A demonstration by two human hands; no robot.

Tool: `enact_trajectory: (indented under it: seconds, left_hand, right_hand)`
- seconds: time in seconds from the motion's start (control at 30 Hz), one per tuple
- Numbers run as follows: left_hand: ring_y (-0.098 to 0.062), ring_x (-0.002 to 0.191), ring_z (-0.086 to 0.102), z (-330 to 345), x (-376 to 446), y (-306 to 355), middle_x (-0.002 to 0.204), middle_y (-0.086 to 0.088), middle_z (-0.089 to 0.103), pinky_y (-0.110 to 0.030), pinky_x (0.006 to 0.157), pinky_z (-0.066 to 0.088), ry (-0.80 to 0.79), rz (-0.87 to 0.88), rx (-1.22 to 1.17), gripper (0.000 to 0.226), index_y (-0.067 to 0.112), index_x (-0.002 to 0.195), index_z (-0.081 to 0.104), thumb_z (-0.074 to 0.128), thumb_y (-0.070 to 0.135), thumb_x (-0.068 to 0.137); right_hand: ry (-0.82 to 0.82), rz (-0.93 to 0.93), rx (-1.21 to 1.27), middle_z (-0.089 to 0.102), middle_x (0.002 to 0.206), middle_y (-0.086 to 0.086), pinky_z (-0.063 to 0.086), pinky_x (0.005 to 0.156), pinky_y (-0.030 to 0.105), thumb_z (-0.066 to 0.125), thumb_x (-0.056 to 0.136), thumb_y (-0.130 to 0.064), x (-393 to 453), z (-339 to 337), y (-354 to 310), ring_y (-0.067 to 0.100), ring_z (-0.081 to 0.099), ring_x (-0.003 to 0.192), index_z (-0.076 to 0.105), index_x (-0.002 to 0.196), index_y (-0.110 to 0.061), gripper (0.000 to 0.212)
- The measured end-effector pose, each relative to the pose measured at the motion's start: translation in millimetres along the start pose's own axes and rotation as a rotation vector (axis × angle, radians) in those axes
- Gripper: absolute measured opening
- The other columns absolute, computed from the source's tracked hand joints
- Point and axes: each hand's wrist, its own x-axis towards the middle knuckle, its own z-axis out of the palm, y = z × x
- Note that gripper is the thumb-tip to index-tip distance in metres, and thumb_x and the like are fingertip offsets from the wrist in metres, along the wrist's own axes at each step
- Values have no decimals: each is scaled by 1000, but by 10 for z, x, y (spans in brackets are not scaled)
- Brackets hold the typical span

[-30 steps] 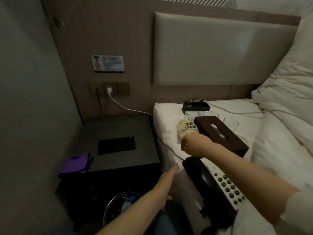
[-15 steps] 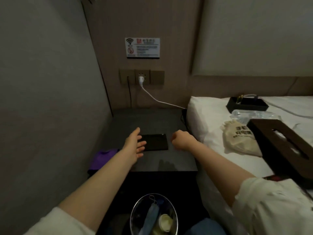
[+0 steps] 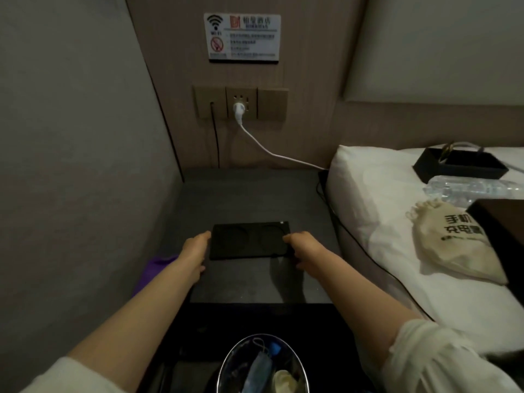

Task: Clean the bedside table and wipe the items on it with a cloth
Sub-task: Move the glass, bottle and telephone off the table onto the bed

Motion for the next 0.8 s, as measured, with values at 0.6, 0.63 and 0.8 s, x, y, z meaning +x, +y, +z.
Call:
enact_trajectory:
  seconds: [0.6,0.63,0.8]
  left_hand:
    - [-25,93,68,101,247,-83,133,-11,55,-23,50,47,51,-12,-176,37,13,138,42,40,16,101]
    - [-21,77,69,84,213,-68,130,-11,57,-22,49,48,47,14,-201,37,13,137,43,40,16,101]
    - [-16,70,59,78,-54,127,128,-14,58,-25,60,42,3,122,-304,36,13,134,48,41,18,100]
  right_hand:
    - [-53,87,292,50,98,8,48,78,40,36,99,-13,24,-43,51,26,55,101,42,138,-7,40]
    - [-61,80,293,50,98,8,48,72,37,38,98,-14,-15,-62,36,25,57,99,44,134,-8,38]
    - [-139,32,301,60,101,7,45,51,27,44,98,-20,-313,-255,-33,18,64,76,48,130,-9,34]
